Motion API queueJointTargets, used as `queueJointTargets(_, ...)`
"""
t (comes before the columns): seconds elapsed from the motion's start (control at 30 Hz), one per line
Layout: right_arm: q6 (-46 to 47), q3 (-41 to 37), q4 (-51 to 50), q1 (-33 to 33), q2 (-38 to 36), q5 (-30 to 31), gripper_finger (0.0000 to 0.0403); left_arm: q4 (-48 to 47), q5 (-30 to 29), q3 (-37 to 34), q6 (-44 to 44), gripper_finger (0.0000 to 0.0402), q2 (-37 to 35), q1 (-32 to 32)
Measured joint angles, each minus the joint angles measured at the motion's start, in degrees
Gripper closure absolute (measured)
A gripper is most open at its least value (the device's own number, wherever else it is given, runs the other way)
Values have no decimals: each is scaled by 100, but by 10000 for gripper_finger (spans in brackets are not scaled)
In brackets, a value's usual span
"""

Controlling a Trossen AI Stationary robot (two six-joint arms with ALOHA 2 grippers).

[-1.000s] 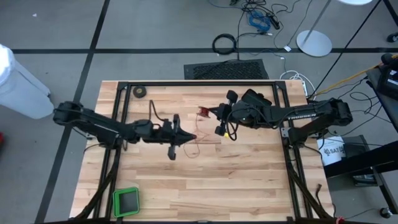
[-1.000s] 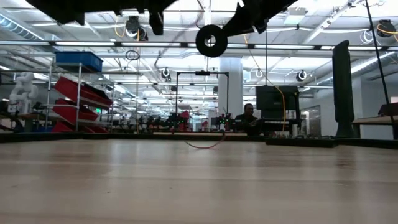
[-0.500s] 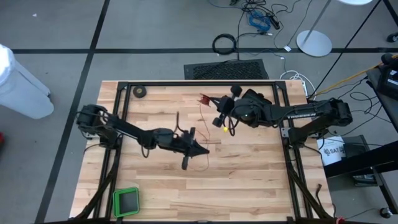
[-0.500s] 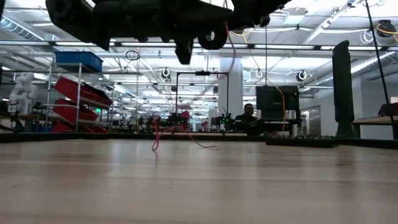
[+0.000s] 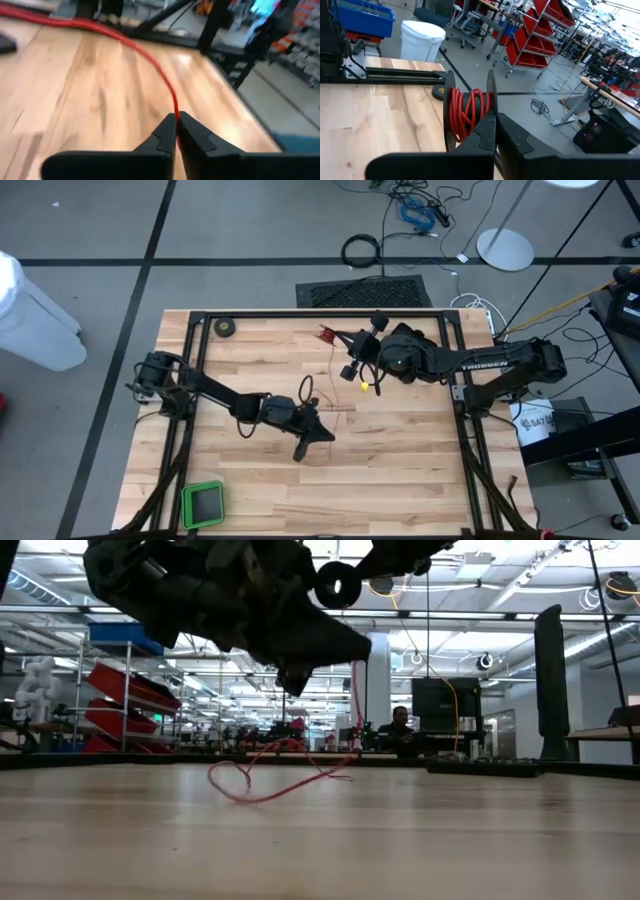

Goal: Coil cords
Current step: Uncoil the red wire from the spool

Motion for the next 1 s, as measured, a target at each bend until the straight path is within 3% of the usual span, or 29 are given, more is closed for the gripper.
queueJointTargets(0.33, 338, 0, -585, 313, -318, -9, 403, -1776, -3, -3, 4, 252, -942, 267)
queueJointTargets(0.53, 763, -2, -962, 496, -692, -309, 403, -3240, -180, -2, 56, 242, -2051, 365)
queueJointTargets(0.73, 1130, -1, -1149, 645, -861, -766, 403, -4600, -986, -2, 263, 241, -3122, 358)
queueJointTargets(0.87, 1198, -1, -1153, 717, -843, -776, 403, -4255, -1811, -4, 327, 241, -3477, 356)
queueJointTargets(1.0, 1251, 0, -1261, 717, -828, -774, 403, -3079, -1967, -1, 737, 241, -3351, 333)
